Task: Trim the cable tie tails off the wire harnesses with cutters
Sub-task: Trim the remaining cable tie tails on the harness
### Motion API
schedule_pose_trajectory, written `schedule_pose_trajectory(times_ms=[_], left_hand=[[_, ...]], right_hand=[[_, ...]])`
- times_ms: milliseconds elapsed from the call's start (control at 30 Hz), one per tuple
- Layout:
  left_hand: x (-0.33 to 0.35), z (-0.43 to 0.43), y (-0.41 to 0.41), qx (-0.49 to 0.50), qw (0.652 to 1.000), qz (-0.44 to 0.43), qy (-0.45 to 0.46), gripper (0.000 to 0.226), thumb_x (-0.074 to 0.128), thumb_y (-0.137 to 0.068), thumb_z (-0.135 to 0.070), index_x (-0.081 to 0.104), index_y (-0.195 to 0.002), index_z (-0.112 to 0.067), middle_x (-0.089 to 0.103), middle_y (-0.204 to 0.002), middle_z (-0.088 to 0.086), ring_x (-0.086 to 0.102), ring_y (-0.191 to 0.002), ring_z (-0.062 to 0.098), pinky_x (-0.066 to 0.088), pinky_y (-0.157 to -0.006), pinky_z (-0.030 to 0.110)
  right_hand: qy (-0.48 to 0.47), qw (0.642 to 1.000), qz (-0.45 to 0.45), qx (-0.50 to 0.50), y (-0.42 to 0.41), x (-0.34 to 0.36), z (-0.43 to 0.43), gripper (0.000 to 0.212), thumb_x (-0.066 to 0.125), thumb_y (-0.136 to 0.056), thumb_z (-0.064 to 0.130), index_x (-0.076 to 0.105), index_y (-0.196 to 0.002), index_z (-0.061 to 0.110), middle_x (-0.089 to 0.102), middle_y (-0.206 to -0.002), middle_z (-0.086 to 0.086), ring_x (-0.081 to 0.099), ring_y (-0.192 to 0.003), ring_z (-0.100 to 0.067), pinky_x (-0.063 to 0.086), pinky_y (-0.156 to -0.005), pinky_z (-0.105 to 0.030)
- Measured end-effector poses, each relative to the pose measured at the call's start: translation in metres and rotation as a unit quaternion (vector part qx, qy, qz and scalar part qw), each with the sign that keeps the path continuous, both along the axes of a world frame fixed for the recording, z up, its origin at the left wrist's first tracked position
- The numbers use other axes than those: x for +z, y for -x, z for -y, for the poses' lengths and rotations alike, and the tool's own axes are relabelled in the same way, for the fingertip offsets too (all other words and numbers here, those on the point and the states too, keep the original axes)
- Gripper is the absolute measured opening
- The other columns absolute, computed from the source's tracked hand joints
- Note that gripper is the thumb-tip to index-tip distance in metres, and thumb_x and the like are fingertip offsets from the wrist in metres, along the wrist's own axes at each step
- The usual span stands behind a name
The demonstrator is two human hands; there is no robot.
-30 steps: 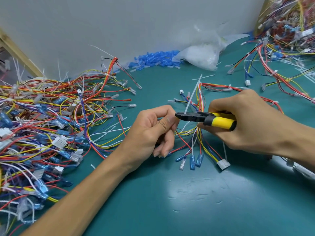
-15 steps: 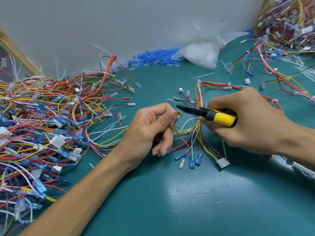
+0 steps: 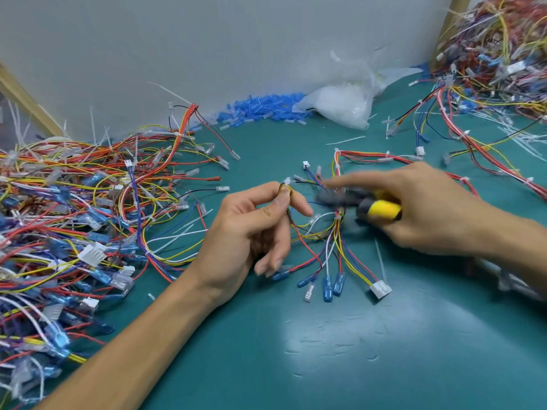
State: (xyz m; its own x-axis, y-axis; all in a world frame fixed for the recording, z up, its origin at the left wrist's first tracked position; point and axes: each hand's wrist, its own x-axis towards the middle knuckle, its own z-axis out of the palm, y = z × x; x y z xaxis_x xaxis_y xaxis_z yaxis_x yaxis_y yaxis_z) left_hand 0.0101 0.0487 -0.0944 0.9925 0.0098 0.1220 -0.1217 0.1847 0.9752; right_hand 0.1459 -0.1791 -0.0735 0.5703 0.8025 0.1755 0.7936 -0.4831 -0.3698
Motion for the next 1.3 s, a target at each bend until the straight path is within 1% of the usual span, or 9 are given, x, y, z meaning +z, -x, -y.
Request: schedule_pose_trajectory(times_ms=[100,200,267,400,600,700,933,1133,1300], left_hand=[[0.000,0.001,0.000,0.015,1.000,0.013,-0.004,0.032,0.052,-0.105,-0.030,0.074,-0.109,-0.008,0.048,-0.042,0.008,0.025,-0.029,0.015,0.021,-0.036,0.031],[0.002,0.001,-0.001,0.100,0.994,0.052,0.007,0.031,0.053,-0.103,-0.030,0.074,-0.118,-0.012,0.048,-0.045,0.006,0.021,-0.029,0.016,0.019,-0.035,0.023],[0.004,-0.002,-0.003,0.170,0.982,0.075,0.032,0.030,0.051,-0.106,-0.023,0.069,-0.128,-0.014,0.050,-0.050,0.007,0.021,-0.029,0.013,0.022,-0.036,0.019],[0.003,-0.007,-0.005,0.263,0.960,0.086,0.053,0.028,0.048,-0.108,-0.015,0.058,-0.134,-0.017,0.053,-0.060,0.008,0.024,-0.030,0.012,0.026,-0.039,0.018],[0.002,-0.006,-0.003,0.277,0.958,0.072,0.017,0.026,0.055,-0.097,-0.010,0.060,-0.122,-0.016,0.053,-0.065,0.006,0.031,-0.036,0.014,0.026,-0.040,0.019],[0.001,0.001,-0.003,0.251,0.963,0.061,-0.074,0.027,0.061,-0.088,-0.015,0.063,-0.115,-0.019,0.058,-0.072,0.005,0.043,-0.050,0.016,0.033,-0.041,0.023],[-0.002,0.011,-0.002,0.189,0.950,0.012,-0.249,0.044,0.067,-0.086,-0.030,0.059,-0.128,-0.037,0.055,-0.117,-0.008,0.056,-0.109,0.016,0.047,-0.084,0.029],[0.003,0.015,0.001,0.077,0.958,0.030,-0.275,0.034,0.060,-0.097,-0.030,0.061,-0.128,-0.044,0.063,-0.127,-0.009,0.059,-0.112,0.012,0.045,-0.089,0.019],[0.003,0.020,0.005,-0.004,0.955,0.038,-0.293,0.040,0.058,-0.102,-0.026,0.058,-0.141,-0.035,0.067,-0.134,-0.003,0.060,-0.127,0.027,0.046,-0.101,0.044]], right_hand=[[0.042,0.997,0.064,0.031,0.010,-0.005,-0.006,0.054,0.073,-0.074,0.016,0.068,-0.121,0.043,0.076,-0.104,0.011,0.068,-0.094,-0.033,0.056,-0.068,-0.044],[-0.024,0.991,0.124,0.041,0.015,-0.004,-0.008,0.023,0.064,-0.075,0.023,0.068,-0.098,0.027,0.069,-0.092,0.008,0.063,-0.081,-0.035,0.052,-0.057,-0.044],[-0.082,0.986,0.143,0.039,0.013,-0.002,-0.006,0.026,0.051,-0.077,0.028,0.068,-0.094,0.018,0.065,-0.088,0.002,0.059,-0.074,-0.034,0.051,-0.056,-0.043],[-0.199,0.974,0.112,-0.006,0.007,0.009,0.000,0.006,0.060,-0.087,0.016,0.061,-0.083,0.012,0.045,-0.077,0.004,0.039,-0.065,-0.020,0.037,-0.057,-0.034],[-0.287,0.949,0.113,-0.071,-0.004,0.018,0.006,0.013,0.070,-0.089,0.016,0.066,-0.084,0.005,0.049,-0.101,-0.010,0.046,-0.077,-0.030,0.038,-0.067,-0.038],[-0.319,0.941,0.085,-0.068,-0.005,0.017,0.007,0.027,0.071,-0.092,0.019,0.057,-0.076,0.004,0.048,-0.082,-0.008,0.044,-0.074,-0.033,0.037,-0.064,-0.045],[-0.443,0.874,-0.192,-0.060,0.005,0.027,0.005,0.023,0.077,-0.092,0.026,0.071,-0.081,0.007,0.057,-0.054,-0.002,0.051,-0.044,-0.009,0.042,-0.047,-0.017],[-0.467,0.684,-0.556,-0.077,0.001,0.035,0.002,0.021,0.070,-0.086,0.029,0.076,-0.080,0.010,0.052,-0.073,-0.003,0.051,-0.048,-0.013,0.049,-0.048,-0.027],[-0.450,0.621,-0.641,-0.014,0.001,0.039,0.003,0.015,0.064,-0.085,0.012,0.079,-0.081,0.009,0.064,-0.084,-0.009,0.069,-0.063,-0.017,0.050,-0.047,-0.020]])
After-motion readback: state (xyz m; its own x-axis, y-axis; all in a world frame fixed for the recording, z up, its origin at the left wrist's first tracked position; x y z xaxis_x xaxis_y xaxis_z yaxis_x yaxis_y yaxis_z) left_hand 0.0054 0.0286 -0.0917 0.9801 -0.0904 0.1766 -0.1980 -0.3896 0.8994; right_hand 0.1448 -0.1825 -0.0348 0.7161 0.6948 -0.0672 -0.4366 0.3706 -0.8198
